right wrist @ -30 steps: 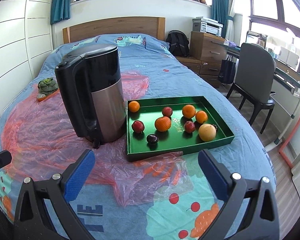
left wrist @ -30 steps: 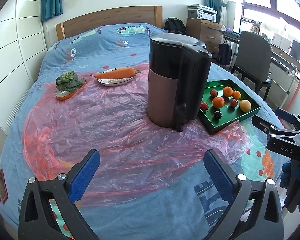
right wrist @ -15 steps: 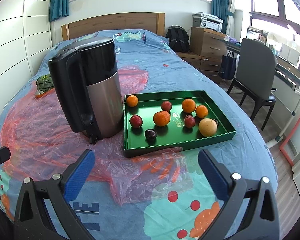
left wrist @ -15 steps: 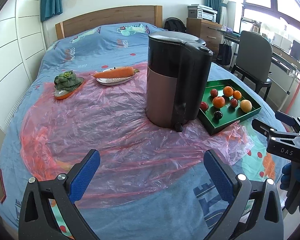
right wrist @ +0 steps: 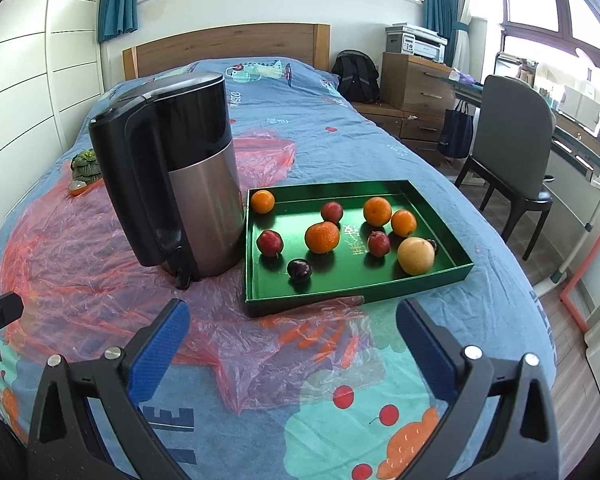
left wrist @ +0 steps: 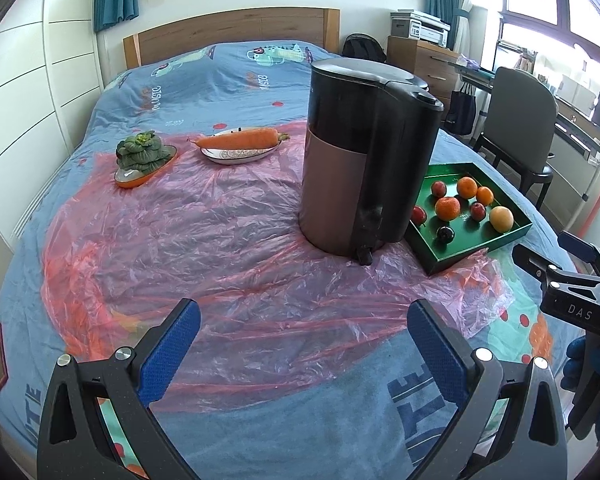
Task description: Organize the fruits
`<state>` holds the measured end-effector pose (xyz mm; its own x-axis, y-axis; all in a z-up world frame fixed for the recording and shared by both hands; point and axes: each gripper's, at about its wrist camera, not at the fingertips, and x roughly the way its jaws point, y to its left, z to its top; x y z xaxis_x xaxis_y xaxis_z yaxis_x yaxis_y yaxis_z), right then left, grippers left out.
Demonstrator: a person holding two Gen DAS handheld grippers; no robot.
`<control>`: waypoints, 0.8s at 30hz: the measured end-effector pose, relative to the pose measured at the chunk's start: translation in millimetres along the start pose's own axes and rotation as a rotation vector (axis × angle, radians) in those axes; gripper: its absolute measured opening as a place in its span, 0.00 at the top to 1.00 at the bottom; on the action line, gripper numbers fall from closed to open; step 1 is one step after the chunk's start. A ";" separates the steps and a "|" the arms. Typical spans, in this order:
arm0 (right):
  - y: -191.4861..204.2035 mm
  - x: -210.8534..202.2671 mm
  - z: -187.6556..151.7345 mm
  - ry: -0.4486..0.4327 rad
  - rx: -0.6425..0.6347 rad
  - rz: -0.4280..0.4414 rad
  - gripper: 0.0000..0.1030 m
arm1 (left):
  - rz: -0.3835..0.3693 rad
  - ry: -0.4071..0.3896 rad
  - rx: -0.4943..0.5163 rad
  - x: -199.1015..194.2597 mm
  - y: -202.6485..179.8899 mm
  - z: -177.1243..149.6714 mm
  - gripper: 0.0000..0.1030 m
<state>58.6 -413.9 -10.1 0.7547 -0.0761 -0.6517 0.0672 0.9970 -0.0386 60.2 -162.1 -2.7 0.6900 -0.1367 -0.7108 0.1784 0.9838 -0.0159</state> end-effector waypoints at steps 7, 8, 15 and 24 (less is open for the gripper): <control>-1.7 1.5 1.1 -0.006 -0.008 0.005 0.00 | 0.019 0.001 -0.005 2.3 -1.3 -1.6 0.01; -2.6 1.7 1.3 -0.006 -0.009 0.005 0.00 | 0.016 0.004 -0.006 3.0 -1.1 -2.2 0.01; -6.7 2.5 0.4 -0.004 -0.005 0.007 0.00 | 0.010 0.010 -0.004 4.3 -1.9 -4.3 0.01; -10.3 2.3 -7.4 0.007 0.002 -0.001 0.00 | 0.013 0.001 -0.002 3.6 -0.2 -5.0 0.01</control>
<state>54.8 -424.3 -16.9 0.7499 -0.0770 -0.6571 0.0690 0.9969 -0.0381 59.1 -162.2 -8.8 0.6918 -0.1237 -0.7114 0.1684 0.9857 -0.0077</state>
